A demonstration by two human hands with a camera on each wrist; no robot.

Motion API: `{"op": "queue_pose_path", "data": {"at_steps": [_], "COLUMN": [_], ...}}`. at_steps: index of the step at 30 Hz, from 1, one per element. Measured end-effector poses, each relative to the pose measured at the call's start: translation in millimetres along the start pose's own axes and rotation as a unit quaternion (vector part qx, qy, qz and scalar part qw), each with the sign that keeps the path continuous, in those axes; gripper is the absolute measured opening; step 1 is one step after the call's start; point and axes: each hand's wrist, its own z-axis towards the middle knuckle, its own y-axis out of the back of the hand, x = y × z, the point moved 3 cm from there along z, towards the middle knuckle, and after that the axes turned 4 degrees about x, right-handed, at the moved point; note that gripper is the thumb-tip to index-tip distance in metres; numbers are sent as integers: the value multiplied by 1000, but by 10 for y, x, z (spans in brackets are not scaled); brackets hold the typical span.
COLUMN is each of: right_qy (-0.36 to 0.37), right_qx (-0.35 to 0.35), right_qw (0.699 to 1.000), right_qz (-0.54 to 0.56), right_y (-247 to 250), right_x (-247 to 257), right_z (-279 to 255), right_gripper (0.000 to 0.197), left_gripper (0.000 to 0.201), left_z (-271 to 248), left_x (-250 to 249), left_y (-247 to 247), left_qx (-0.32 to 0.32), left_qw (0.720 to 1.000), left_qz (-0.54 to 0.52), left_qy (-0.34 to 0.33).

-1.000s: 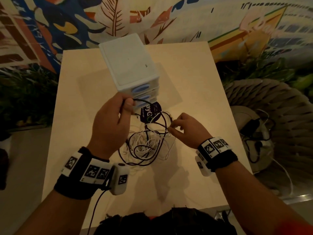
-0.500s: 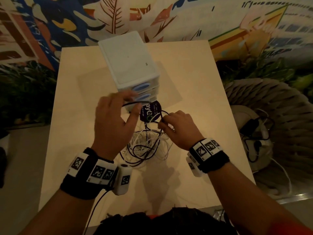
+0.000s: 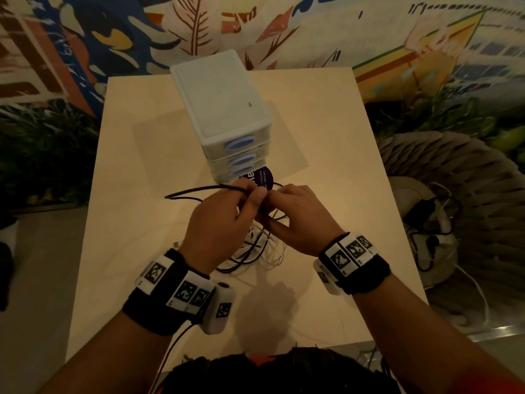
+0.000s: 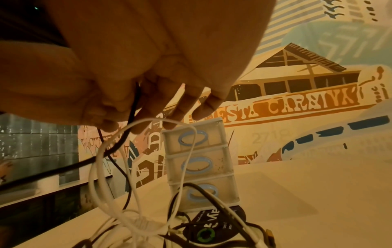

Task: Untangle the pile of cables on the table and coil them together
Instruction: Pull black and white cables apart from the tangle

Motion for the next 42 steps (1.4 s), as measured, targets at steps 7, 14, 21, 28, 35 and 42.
{"op": "queue_pose_path", "data": {"at_steps": [7,14,21,28,35,42], "right_qy": [-45,-86,-25,-70,-76,-120], "right_qx": [76,138,47,127,166,226], "right_qw": [996,984,997,989,980,961], "right_qz": [-32,-72,-52,28,80,101], "right_y": [-228,-275,-128,-256,-421,-456], "right_x": [-151,-209,19,16,-128,-291], "right_z": [8,-102,-19,6,-127,-261], "right_gripper": [37,40,41,26,28,52], "left_gripper": [29,20,43,19,23,21], "left_z": [-17,-36,-73,-80,-89,-113], "left_x": [-106,-40,122,18,-104,-30], "left_y": [228,494,18,31,258,395], "left_qx": [-63,-125,82,49,-2,-37], "left_qw": [981,951,986,981,939,915], "left_qz": [-180,-276,-133,-186,-339,-394], "left_qy": [-42,-59,64,2,-54,-79]}}
